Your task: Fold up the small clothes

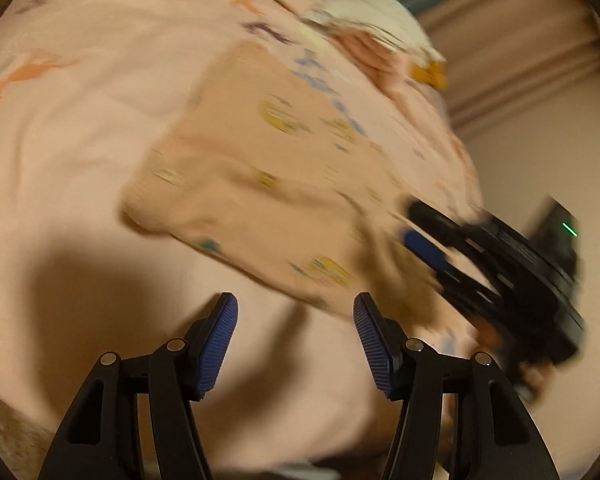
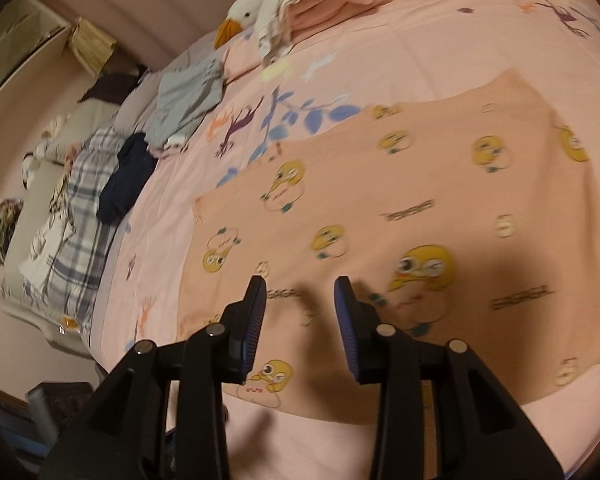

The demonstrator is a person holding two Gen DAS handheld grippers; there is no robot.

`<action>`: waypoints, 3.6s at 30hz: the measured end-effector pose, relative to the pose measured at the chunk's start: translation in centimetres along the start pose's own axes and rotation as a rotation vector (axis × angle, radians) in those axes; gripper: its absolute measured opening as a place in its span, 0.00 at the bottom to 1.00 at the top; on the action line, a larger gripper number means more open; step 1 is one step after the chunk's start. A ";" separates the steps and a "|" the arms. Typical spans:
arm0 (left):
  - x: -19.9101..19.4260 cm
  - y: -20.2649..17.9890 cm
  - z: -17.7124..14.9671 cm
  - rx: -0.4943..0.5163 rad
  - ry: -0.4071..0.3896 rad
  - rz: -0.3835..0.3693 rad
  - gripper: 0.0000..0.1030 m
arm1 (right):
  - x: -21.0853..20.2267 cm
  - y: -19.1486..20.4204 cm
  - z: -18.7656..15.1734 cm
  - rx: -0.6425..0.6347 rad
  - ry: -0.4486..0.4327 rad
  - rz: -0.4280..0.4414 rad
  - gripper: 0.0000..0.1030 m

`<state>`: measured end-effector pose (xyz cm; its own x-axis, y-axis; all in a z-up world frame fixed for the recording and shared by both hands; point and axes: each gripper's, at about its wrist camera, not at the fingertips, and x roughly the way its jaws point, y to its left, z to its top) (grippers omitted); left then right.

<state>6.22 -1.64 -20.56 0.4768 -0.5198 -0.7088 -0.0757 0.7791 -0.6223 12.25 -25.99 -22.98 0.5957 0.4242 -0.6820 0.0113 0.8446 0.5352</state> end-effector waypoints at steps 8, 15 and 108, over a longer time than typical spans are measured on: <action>1.1 1.6 1.7 -0.076 -0.158 0.003 0.57 | -2.2 -1.5 -0.2 -0.042 -0.054 -0.024 0.35; 1.6 2.3 3.1 -0.153 -0.276 0.024 0.58 | -2.9 -2.7 -1.2 -0.151 -0.065 -0.072 0.22; 2.6 -9.9 1.9 0.455 -0.178 -0.005 0.56 | -10.1 -8.0 0.7 0.002 -0.215 -0.080 0.18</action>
<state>9.89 -9.99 -15.60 0.6217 -0.4869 -0.6135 0.2982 0.8714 -0.3894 6.74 -37.29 -20.06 0.7501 0.2765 -0.6008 0.0668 0.8721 0.4848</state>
